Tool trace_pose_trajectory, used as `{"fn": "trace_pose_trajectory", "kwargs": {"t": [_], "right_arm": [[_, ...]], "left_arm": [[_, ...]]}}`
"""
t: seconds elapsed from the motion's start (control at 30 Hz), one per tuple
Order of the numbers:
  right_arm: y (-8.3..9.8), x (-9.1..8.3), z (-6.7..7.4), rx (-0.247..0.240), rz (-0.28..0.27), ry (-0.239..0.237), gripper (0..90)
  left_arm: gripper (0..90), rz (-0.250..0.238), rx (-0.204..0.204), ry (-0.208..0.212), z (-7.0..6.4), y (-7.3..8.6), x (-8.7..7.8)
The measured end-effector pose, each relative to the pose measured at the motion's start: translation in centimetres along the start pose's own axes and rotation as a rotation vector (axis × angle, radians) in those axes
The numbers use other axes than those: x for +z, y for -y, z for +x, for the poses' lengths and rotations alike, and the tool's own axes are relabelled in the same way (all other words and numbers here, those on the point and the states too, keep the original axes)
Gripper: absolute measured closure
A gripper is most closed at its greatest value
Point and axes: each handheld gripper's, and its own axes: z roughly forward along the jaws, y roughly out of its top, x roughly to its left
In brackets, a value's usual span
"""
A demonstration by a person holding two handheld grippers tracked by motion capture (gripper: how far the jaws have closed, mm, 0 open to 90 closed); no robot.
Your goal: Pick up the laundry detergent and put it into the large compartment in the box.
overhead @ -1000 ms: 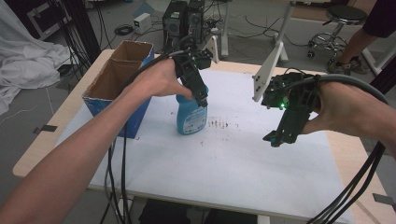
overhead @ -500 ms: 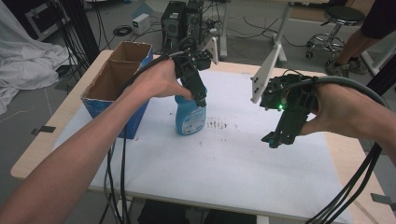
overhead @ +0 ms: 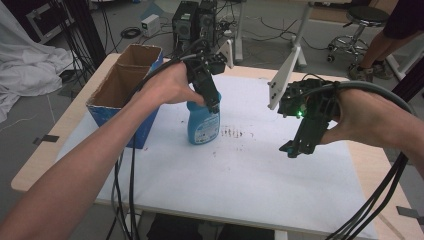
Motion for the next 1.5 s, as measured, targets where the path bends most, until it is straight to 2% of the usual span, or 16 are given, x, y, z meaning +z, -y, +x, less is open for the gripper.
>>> {"fn": "trace_pose_trajectory", "kwargs": {"t": [0.27,0.33,0.73,0.9,1.0,1.1,1.3,1.5], "right_arm": [[0.0,0.0,0.0,0.002,0.001,0.002,11.6],[0.0,-0.1,0.1,0.001,-0.001,0.003,11.6],[0.1,-0.2,0.1,0.003,-0.001,0.008,11.6],[0.1,-0.3,0.2,0.002,-0.002,0.01,11.6],[0.2,-0.4,0.2,0.001,-0.004,0.012,11.6],[0.3,-0.5,0.2,0.003,-0.002,0.013,11.6],[0.2,-0.6,0.3,0.001,-0.004,0.018,11.7],[0.1,-0.6,0.3,-0.008,-0.003,0.015,11.6]], "left_arm": [[33.3,0.002,-0.001,-0.009,0.0,0.0,0.1],[37.2,-0.004,0.004,-0.017,0.1,0.0,0.0],[38.0,0.006,0.021,-0.019,0.1,-0.1,0.0],[38.2,0.02,0.025,-0.011,0.2,-0.3,-0.1],[38.2,0.01,0.02,0.005,0.3,-0.4,-0.6],[38.2,0.009,0.029,0.017,0.5,-0.8,-1.9],[38.2,0.003,0.052,-0.006,0.7,-2.2,-5.5],[38.2,-0.007,0.065,-0.03,1.2,-4.0,-10.4]]}}
